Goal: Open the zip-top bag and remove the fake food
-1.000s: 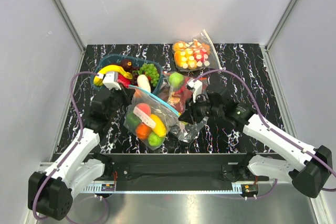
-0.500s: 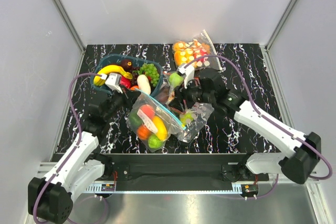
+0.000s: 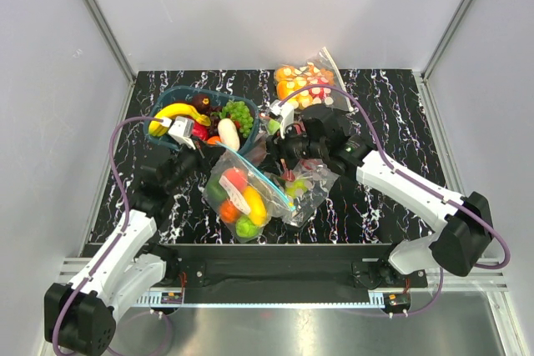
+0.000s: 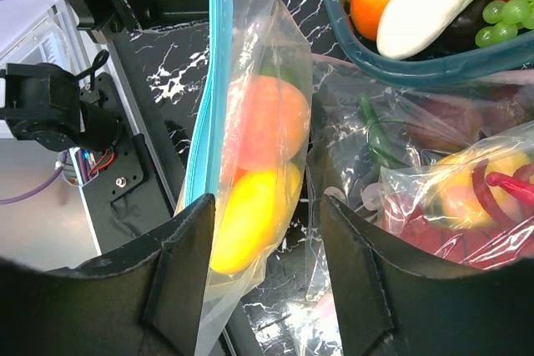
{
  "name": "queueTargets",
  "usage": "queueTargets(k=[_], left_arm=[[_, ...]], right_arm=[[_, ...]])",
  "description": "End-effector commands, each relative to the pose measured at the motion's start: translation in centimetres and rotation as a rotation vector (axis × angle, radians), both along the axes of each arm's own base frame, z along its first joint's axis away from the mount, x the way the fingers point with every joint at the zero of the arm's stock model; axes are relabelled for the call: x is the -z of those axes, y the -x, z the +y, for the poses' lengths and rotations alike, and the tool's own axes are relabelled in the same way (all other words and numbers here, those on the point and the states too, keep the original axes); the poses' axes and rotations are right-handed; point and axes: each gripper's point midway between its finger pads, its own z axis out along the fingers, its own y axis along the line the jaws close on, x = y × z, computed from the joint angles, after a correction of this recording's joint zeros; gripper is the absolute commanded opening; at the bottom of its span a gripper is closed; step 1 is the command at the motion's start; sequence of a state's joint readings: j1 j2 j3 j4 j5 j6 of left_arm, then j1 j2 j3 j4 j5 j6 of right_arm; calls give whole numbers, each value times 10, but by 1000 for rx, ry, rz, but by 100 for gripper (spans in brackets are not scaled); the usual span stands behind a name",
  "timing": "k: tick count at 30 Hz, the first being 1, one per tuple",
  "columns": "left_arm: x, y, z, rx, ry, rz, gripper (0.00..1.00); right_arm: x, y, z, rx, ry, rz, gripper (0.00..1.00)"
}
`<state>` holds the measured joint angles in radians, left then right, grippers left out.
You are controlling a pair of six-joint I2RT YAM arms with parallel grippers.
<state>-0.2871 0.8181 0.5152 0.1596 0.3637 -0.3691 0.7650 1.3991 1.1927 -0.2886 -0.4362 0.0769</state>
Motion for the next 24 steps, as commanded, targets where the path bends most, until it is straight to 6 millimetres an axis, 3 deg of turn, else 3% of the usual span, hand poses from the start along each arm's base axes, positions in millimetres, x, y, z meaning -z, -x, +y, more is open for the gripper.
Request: queueTargets(k=[1,6,24], left_arm=[[-21,-1,-5,28,13,-79,0],[-20,-3,-4,20,8,-73,0],[-20,-1,-8,35,4,-64,0]], right_arm=[[-28,3,7,-24,-78,-47,60],[-36,5,7,-33,-94,-56,61],[-15,8,15,-62,-75,12,57]])
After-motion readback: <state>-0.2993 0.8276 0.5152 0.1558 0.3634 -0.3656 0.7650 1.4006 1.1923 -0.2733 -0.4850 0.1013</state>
